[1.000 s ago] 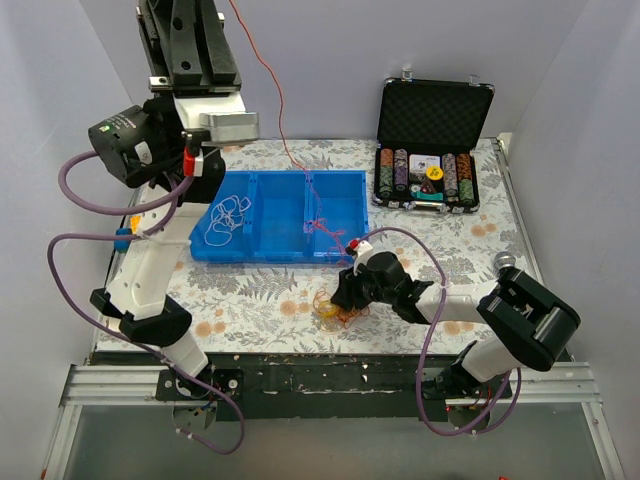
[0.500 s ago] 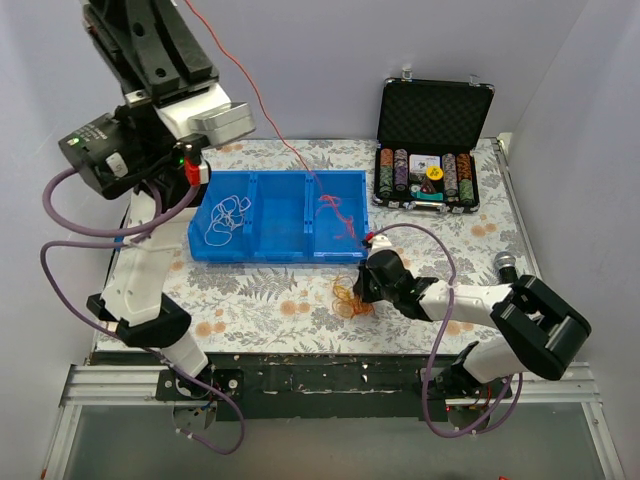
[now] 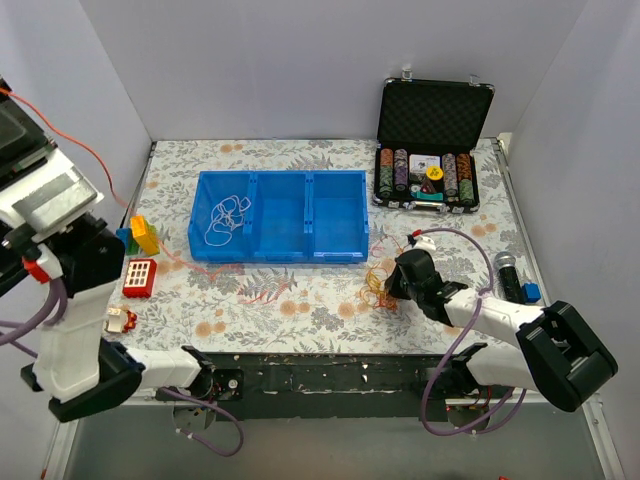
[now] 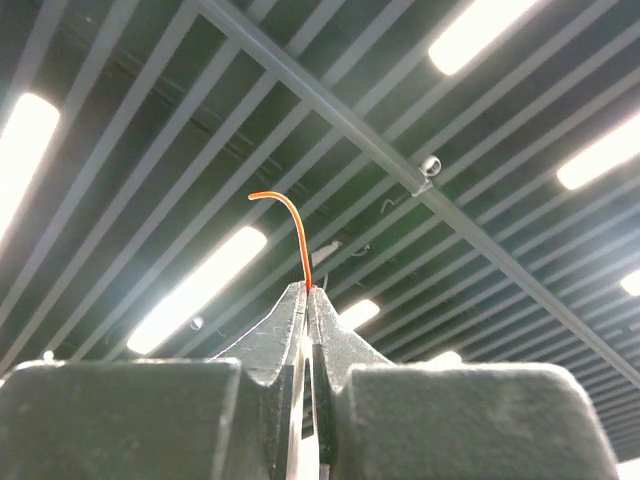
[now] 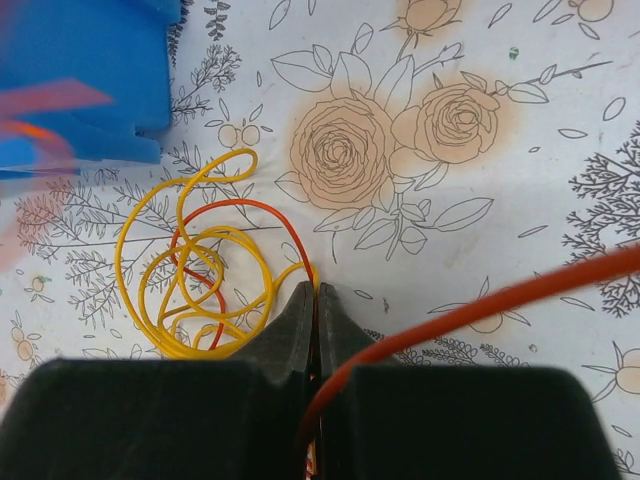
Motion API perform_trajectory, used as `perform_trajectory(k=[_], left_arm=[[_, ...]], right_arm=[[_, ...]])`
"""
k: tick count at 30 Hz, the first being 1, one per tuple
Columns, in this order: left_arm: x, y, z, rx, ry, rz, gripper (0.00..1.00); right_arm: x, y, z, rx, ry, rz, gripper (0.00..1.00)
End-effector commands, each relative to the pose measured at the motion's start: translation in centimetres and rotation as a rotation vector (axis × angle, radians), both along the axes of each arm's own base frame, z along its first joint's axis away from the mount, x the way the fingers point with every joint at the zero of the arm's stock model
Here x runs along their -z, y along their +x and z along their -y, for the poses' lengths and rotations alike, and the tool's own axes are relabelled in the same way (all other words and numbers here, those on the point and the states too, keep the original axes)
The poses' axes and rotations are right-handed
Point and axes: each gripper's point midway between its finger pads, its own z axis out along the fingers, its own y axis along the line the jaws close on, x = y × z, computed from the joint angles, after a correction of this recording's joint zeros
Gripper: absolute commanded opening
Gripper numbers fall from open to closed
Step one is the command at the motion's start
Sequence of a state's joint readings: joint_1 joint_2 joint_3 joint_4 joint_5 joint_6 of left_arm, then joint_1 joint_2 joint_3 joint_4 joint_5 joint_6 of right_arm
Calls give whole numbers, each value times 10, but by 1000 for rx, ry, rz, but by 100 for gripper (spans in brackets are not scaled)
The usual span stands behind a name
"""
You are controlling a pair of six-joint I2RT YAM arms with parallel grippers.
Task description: Untangle the cables
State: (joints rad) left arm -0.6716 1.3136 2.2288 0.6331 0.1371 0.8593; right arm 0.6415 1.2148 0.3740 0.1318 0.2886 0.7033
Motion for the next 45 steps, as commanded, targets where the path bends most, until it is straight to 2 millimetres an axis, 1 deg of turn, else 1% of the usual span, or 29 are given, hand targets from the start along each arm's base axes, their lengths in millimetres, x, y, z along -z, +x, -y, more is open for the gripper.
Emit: perform_trajectory(k=[1,3,5,8,12,14,17,25,34,37,40,45], left_arm=[[29,53,24,11,50,-199,0],[49,70,37,60,102,-280,0],[68,91,56,118,158,-358,0],[91,107,77,193,216,-412,1],[110,124,94,248,243,-451,1],[119,132,102,260,262,-479,1],[133,144,111,255,278,-510,1],[168,177,126,222,267,-571,0],[185,210,137,207,265,-607,0],[183,215,139,237,263,-604,0],[179,219,148,260,279,-593,0],[173,221,161,305,308,-562,0]], right_arm=[[17,-16,-2,-97,-29,-60,1],[9,-18,-19,-194,26,-15,1],[-3,-23,-36,-301,84,47,1],[-20,-30,-52,-413,139,133,1],[-42,-45,-69,-562,181,246,1],[-51,-50,-73,-616,183,299,1],[-62,-53,-74,-637,195,343,1],[-69,-55,-71,-635,198,368,1],[-71,-52,-68,-608,192,371,1],[-70,-53,-67,-603,194,370,1],[-68,-53,-67,-599,196,364,1],[-71,-52,-68,-593,203,370,1]])
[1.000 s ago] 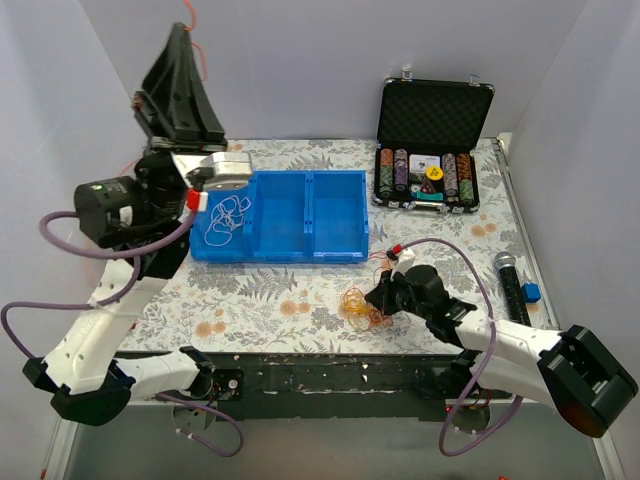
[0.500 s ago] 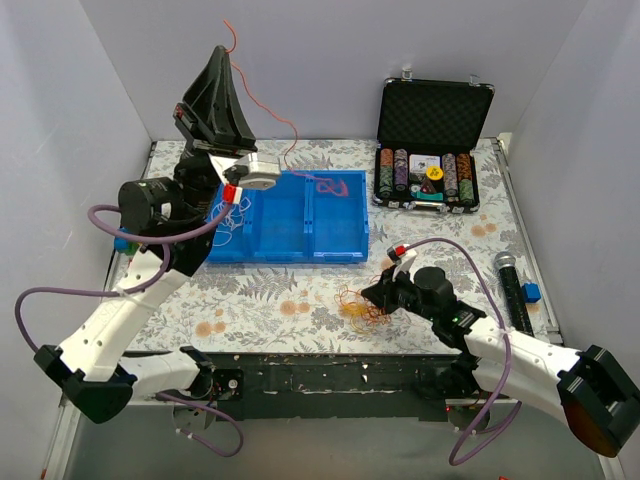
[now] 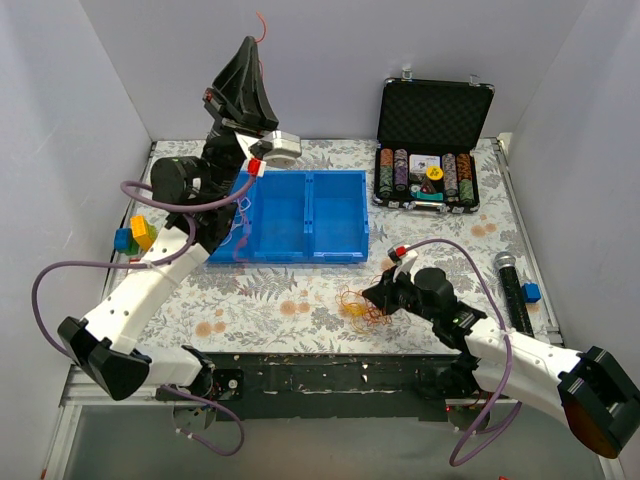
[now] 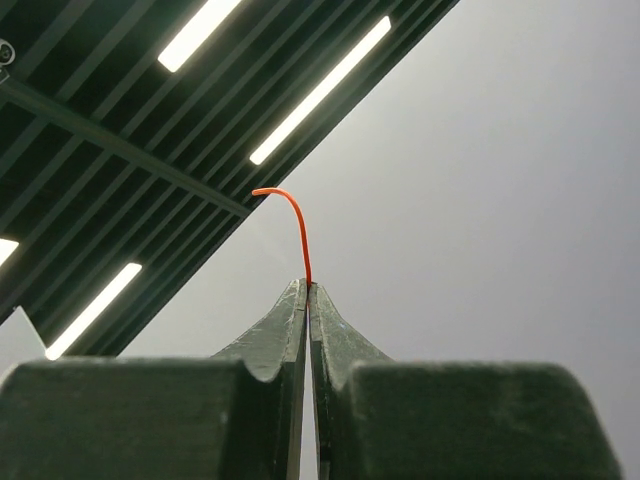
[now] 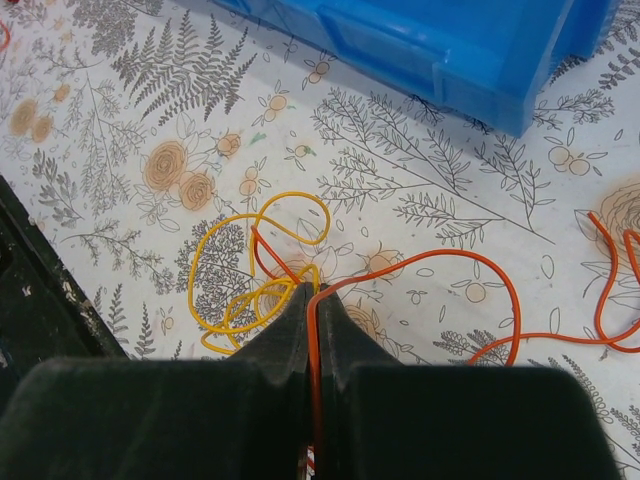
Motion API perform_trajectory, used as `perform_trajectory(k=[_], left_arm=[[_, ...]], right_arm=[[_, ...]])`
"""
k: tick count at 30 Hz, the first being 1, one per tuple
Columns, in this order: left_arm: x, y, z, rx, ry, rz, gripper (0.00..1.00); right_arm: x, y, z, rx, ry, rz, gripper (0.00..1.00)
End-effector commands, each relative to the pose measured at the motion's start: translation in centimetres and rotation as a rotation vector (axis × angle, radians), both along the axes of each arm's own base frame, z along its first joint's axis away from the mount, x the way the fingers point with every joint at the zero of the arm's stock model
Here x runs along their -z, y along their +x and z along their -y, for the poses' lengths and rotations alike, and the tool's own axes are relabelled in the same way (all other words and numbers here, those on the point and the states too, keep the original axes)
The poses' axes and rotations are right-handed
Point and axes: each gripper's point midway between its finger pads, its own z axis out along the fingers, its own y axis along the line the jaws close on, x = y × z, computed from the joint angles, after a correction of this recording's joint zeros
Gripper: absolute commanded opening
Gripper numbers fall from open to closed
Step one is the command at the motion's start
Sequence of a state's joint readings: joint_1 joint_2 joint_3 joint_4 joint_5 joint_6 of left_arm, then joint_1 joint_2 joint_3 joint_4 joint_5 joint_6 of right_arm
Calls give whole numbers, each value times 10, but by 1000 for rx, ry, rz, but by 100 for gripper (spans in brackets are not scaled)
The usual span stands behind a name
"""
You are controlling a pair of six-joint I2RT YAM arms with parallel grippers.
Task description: Untangle the cables
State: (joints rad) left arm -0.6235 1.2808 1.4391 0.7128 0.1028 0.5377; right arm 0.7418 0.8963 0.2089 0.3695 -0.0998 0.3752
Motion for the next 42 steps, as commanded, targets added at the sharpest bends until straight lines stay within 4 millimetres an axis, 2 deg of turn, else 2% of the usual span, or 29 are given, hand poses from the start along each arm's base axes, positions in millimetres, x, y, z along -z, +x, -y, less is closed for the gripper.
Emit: perform_trajectory(k=[1,8,13,16,23,27,34,42], left_arm=[[-26,-15,-2,58,-41,69,0],[-36,-17,-10,40,-79,92,0],[-53,-24,-21,-1,-87,151,0],[-58,-20,-25,-17,-92,160,0],[-30,2,-27,-45,-56,104,0],[-22,14,-25,-37,-55,70,0],[-16,23,-9,10,-16,62,0],[-17,29,-11,8,-47,46,0]], right_arm=[[-7,3,-2,12,28,28,1],[-7,3,-3,4,30,26,1],[-6,3,-3,4,28,21,1],[-7,3,-4,5,32,21,1],[-4,2,0,21,32,17,1],[-2,1,3,30,28,14,1],[0,0,5,42,41,7,1],[-3,0,3,37,50,10,1]])
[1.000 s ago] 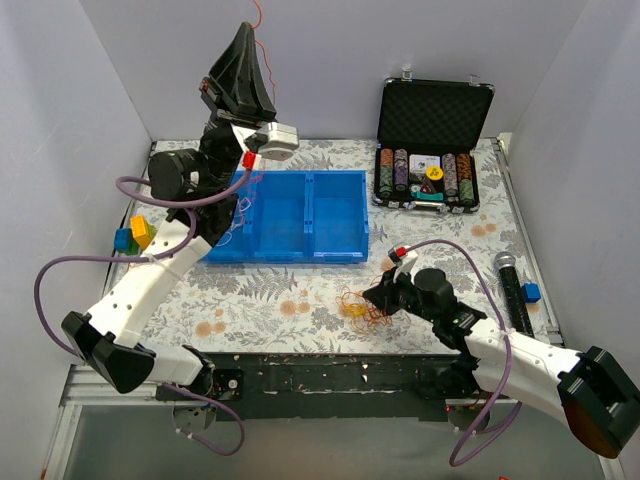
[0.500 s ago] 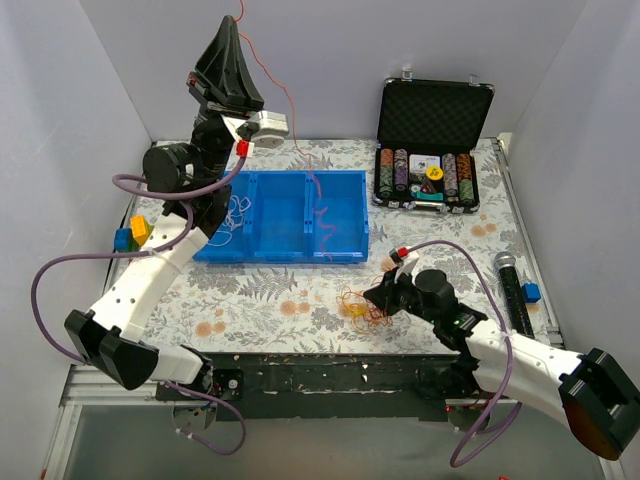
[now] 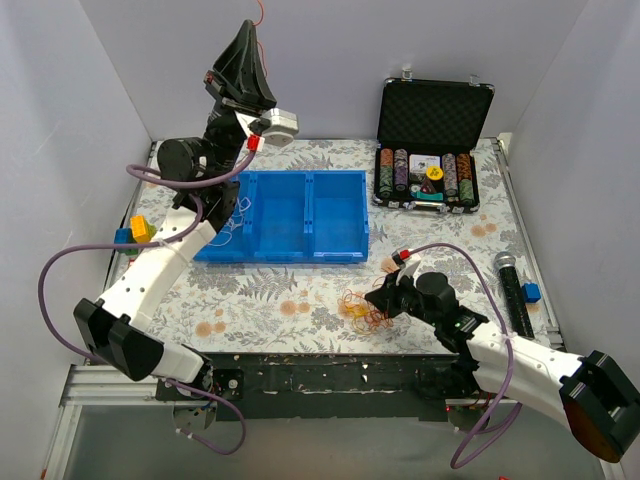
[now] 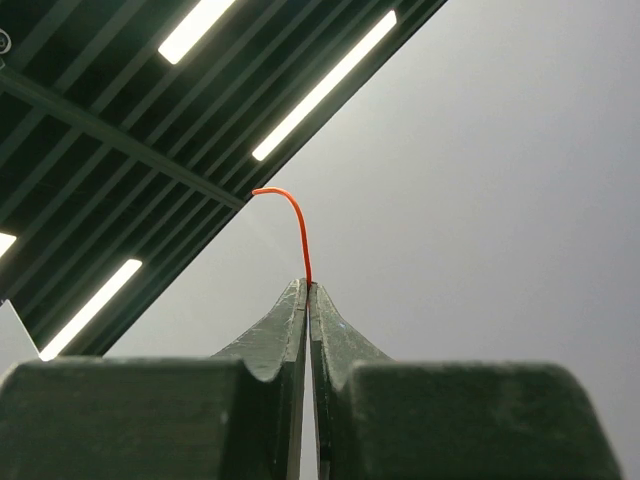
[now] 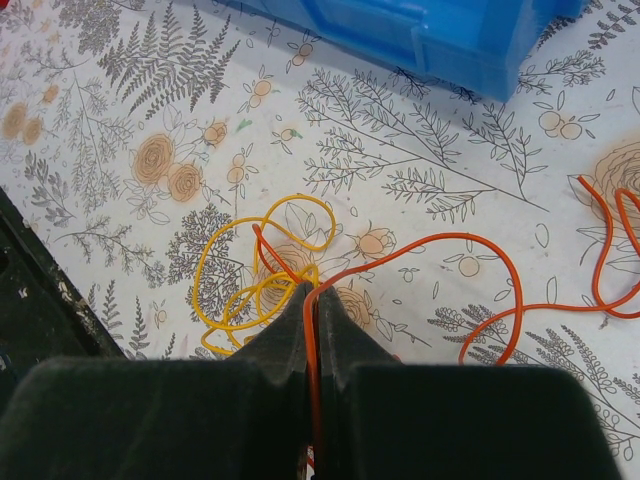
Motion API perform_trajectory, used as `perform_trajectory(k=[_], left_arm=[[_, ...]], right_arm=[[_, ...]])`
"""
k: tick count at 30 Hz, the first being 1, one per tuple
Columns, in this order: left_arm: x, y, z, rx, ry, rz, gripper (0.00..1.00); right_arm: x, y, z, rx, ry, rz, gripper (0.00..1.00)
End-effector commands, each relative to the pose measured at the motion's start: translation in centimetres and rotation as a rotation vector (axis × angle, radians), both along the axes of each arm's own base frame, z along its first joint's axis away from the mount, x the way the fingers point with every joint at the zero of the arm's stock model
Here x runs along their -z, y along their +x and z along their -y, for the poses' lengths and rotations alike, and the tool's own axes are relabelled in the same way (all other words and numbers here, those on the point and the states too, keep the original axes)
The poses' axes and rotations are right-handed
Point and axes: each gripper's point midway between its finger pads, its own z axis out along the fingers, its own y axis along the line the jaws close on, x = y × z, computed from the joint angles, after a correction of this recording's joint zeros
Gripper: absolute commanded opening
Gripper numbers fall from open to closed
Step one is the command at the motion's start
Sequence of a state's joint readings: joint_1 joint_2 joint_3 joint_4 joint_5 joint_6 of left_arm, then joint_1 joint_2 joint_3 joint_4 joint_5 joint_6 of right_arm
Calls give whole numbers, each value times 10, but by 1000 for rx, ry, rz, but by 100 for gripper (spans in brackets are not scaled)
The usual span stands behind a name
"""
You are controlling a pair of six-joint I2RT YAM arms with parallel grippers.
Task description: Untangle the cables
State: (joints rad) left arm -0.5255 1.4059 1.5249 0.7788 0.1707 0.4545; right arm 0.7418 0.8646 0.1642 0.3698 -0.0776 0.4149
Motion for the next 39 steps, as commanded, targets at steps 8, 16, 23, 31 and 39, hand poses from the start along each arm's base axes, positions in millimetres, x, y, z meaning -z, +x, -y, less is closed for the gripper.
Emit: perform_trajectory(k=[8,16,23,31,39], left_arm=[[-33,-18,-15,-38,-43,96,0],[-32,-19,-13,-47,-19,118,0],[-81,-34,-4,-46,-23,318,0],[-86,-25,-16,-55,-96,278,0],[-32,2,-10,-61,-38,134,0]], right_arm=[[-12,4,-4,6,44,40,1],[-12,2,-2,9,51,42,1],[-12,2,-1,8,50,43,1],[-11,1,1,16,50,37,1],[-8,0,3,25,45,35,1]])
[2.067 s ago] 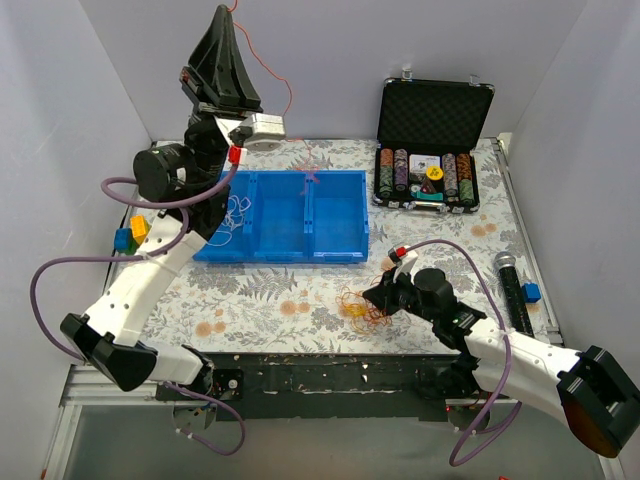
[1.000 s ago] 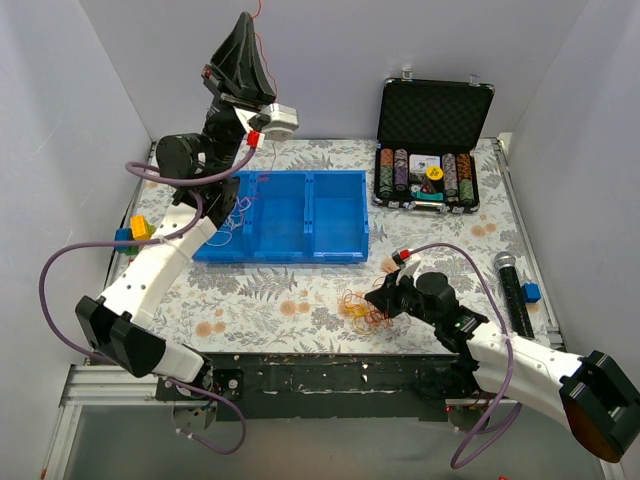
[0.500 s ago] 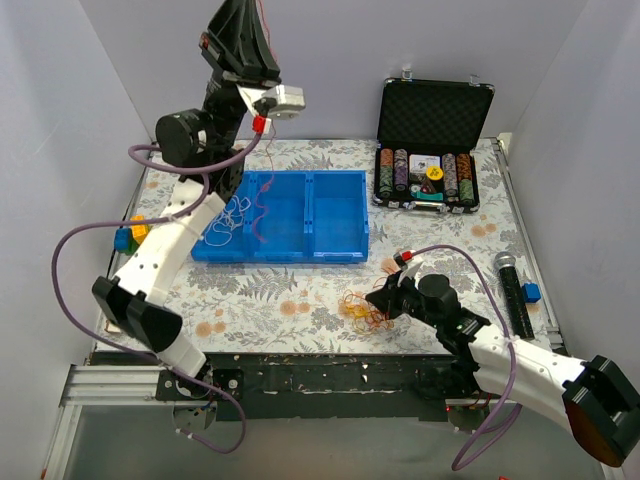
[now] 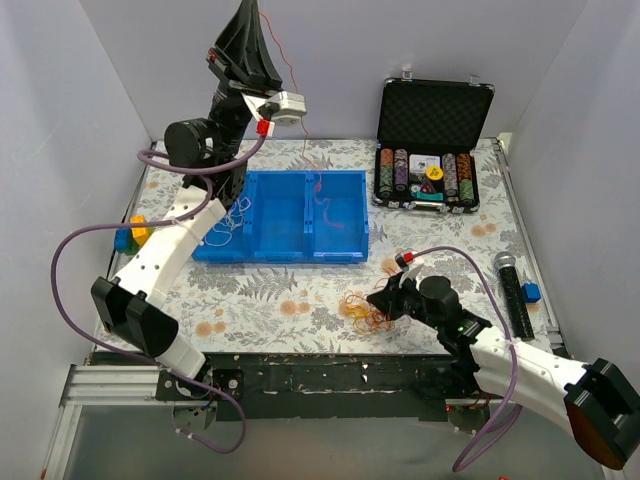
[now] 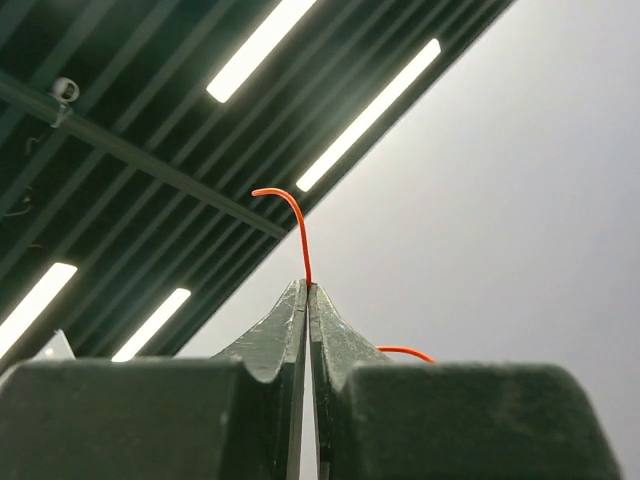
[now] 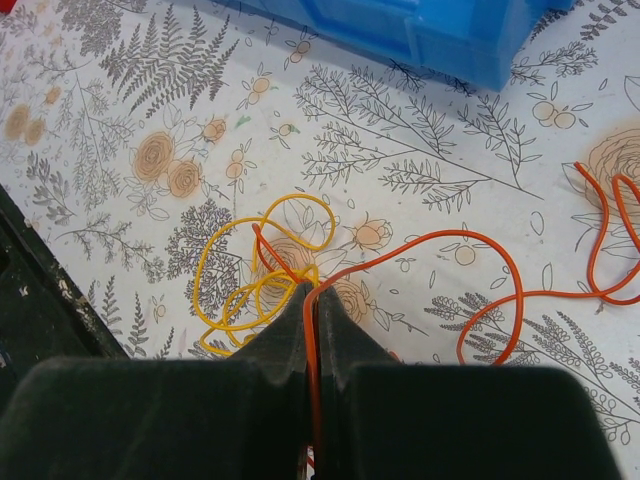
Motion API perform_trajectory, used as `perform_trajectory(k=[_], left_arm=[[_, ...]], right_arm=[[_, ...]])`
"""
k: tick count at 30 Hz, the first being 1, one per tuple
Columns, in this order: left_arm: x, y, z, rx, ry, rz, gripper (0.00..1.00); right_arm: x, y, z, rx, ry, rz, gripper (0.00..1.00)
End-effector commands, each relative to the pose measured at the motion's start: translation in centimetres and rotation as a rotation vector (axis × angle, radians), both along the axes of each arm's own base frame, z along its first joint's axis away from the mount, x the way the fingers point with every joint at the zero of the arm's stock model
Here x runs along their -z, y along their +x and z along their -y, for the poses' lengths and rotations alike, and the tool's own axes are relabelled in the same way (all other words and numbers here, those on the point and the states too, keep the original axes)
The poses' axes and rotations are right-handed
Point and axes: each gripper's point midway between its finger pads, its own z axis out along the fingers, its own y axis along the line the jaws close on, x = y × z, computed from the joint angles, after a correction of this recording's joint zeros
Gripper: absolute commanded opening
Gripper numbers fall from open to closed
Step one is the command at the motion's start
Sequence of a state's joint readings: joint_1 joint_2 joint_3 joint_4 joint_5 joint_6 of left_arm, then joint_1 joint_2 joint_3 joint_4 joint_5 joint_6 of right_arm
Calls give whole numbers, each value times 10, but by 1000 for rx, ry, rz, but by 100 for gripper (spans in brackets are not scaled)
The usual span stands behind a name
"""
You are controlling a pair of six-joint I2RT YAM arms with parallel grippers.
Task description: Untangle the cables
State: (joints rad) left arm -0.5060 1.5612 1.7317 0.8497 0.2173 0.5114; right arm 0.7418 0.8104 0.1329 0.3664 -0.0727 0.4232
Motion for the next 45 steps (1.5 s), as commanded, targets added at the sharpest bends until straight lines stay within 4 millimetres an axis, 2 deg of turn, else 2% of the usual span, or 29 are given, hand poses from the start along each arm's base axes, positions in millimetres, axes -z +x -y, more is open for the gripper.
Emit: perform_trajectory(k=[1,5,7,9,13,17,19,21,25,29,31,34,38,42,45], left_arm=[[10,-2,-14,-24,-30,-30,0],[50,21,-12,-47,5,-120,0],[57,23,-14,-45,-1,-126,0],[47,21,-19,-28,-35,-114,0],[5,8,-29,4,-117,-35,0],[-27,-6,-35,38,-160,30,0],[-35,-10,-36,51,-172,42,0],[-34,-9,-36,54,-171,37,0],[-22,-5,-36,48,-163,3,0],[1,2,-36,30,-154,-50,0],[15,5,-38,19,-153,-79,0],[46,16,-39,-9,-130,-147,0],[68,22,-47,-30,-122,-202,0],[79,26,-48,-30,-115,-226,0],[75,25,-44,-8,-108,-218,0]], right_arm=[[-8,4,-1,18,27,25,1],[-8,4,0,25,32,26,1],[-8,4,0,28,34,26,1],[-7,3,1,29,33,27,1],[-8,3,1,26,32,30,1],[-6,3,0,21,29,22,1],[-6,3,-1,16,29,21,1],[-6,3,-1,18,30,21,1],[-7,3,-1,18,31,21,1],[-7,3,0,19,32,24,1],[-7,3,0,20,34,21,1],[-7,3,-1,19,34,21,1],[-7,2,-1,17,35,23,1],[-7,2,-1,15,34,25,1],[-7,2,-1,15,34,25,1]])
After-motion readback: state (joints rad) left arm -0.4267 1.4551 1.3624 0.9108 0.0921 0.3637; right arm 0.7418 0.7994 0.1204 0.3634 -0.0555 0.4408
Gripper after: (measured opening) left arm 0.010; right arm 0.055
